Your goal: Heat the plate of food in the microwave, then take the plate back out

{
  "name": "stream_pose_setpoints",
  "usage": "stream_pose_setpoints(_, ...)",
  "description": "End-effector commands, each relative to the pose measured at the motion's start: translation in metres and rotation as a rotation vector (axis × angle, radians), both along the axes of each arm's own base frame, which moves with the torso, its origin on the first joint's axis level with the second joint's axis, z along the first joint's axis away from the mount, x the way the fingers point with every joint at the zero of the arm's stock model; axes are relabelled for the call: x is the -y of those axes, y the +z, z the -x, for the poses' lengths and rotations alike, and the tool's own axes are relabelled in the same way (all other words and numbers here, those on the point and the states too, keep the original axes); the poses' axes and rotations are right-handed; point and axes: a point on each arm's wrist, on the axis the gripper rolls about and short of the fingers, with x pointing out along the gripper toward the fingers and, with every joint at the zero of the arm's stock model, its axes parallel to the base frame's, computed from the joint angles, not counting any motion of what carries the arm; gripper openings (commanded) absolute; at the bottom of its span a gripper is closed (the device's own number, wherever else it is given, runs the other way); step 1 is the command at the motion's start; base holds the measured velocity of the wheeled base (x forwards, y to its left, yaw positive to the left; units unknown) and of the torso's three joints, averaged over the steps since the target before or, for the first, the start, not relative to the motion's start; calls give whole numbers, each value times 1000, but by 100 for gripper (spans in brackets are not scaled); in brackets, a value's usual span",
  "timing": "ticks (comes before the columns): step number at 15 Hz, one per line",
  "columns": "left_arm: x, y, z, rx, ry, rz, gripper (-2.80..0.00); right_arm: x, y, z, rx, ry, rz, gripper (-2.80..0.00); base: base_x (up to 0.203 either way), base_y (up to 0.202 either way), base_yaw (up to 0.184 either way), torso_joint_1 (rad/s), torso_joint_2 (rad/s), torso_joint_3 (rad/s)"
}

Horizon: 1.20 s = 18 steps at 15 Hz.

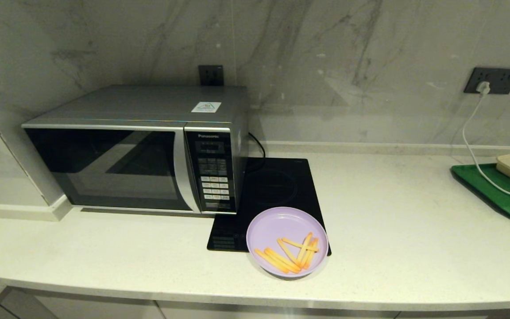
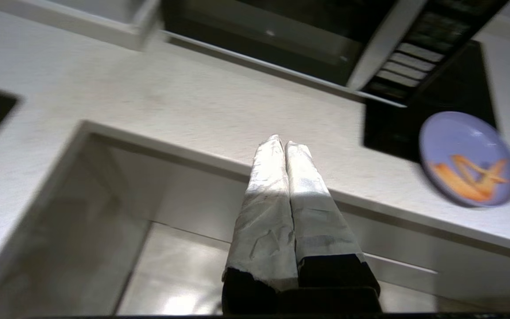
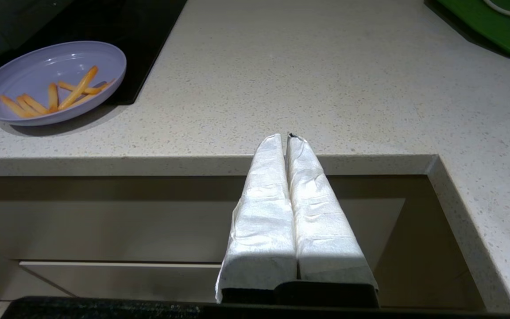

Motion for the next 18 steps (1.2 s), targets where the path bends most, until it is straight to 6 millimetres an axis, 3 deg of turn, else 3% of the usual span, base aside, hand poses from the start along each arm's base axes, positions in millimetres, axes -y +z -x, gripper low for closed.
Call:
stream_pose_setpoints(1,-4,-16,51,117,82,-70,-280,0,0,0,-2,0,0,-280,0,0,0,0,0,0)
stream_pose_setpoints(4,0,-45,84,184,46,-183,-280,0,0,0,-2,0,0,-280,0,0,0,0,0,0)
stream_pose_setpoints(7,5,-78,91,235,-32,-291,-280,0,0,0,-2,0,0,-280,0,0,0,0,0,0)
stream_pose_setpoints(10,8,-121,73,245,-119,-366,-280,0,0,0,-2,0,0,-280,0,0,0,0,0,0)
stream_pose_setpoints(16,9,-195,15,285,-150,-353,-280,0,0,0,-2,0,0,-280,0,0,0,0,0,0)
stream_pose_setpoints(18,10,-199,10,355,-166,-352,-280,0,0,0,-2,0,0,-280,0,0,0,0,0,0)
